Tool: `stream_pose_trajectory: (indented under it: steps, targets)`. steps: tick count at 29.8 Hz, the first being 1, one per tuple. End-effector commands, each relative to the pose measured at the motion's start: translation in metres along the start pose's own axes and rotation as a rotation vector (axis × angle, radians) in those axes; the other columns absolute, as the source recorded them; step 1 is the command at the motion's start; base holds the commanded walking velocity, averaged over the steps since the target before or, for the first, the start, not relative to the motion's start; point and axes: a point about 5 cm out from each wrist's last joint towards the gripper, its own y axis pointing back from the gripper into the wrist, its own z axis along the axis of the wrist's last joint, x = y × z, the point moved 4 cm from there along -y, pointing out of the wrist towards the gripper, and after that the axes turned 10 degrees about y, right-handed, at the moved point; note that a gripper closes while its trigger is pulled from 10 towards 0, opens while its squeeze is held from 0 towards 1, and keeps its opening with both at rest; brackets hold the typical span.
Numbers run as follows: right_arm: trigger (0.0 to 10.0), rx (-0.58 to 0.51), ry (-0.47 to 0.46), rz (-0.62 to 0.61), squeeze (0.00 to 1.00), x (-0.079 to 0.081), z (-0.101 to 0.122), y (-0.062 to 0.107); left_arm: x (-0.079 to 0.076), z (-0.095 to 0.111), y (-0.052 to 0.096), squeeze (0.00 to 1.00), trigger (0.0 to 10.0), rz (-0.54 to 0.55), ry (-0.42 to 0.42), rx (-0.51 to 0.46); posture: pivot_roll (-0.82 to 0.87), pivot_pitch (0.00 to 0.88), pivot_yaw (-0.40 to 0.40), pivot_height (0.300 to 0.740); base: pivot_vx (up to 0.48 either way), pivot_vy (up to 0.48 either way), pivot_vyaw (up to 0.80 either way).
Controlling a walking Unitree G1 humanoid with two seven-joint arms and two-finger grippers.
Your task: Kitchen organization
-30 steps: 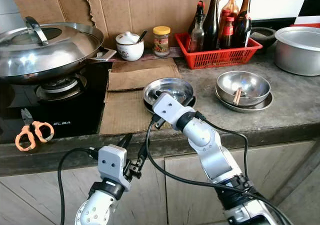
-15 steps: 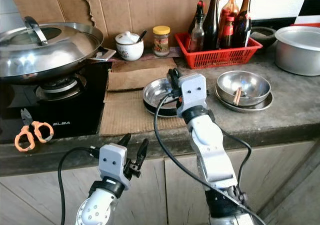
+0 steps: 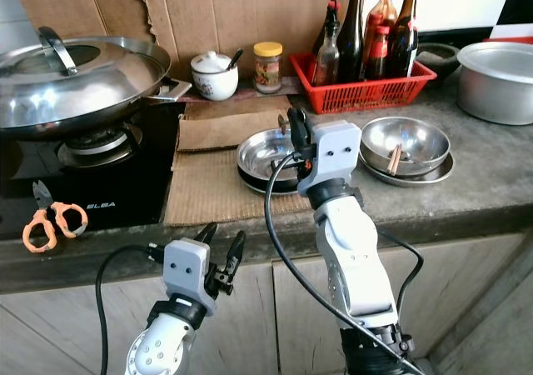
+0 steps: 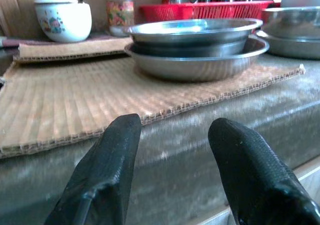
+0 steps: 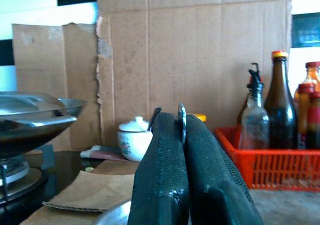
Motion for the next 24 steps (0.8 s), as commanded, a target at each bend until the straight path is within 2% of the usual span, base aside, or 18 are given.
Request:
stream_pose_trajectory:
  steps: [1, 13, 24]
  targets:
    - [0.0, -0.046, -0.002, 0.002, 0.0, 0.0009, 0.0129, -0.0048, 0.0017, -0.0061, 0.0008, 0.0, 10.0, 0.006, 0.001, 0.027, 0.04, 0.002, 0.003, 0.74, -0.405, 0.0, 0.0]
    - [0.0, -0.076, 0.002, 0.011, 0.0, 0.0032, 0.0209, -0.0091, 0.001, -0.0057, 0.003, 0.0, 10.0, -0.01, 0.015, 0.01, 0.04, 0.0, 0.006, 0.74, -0.405, 0.0, 0.0]
    - [0.0, -0.049, 0.017, 0.023, 0.0, 0.0046, 0.0141, -0.0013, -0.0001, -0.007, 0.0017, 0.0, 10.0, -0.016, -0.001, 0.028, 0.04, 0.0, 0.011, 0.74, -0.399, 0.0, 0.0]
